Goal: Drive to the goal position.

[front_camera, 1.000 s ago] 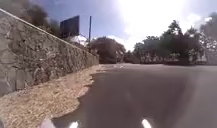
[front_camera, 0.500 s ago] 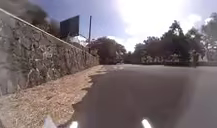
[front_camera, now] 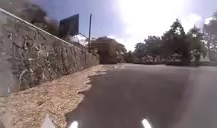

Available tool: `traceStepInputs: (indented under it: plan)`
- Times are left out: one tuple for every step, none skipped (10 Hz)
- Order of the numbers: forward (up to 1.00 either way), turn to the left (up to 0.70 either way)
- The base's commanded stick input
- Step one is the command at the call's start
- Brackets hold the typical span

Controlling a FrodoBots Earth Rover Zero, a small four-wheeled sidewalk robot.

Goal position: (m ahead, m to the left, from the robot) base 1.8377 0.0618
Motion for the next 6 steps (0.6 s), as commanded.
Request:
traceStepInputs:
  plan:
    - [0.5, 0.0]
    - [0.5, 0.0]
    - [0.5, 0.0]
    - [0.5, 0.0]
    - [0.5, 0.0]
    - [0.5, 0.0]
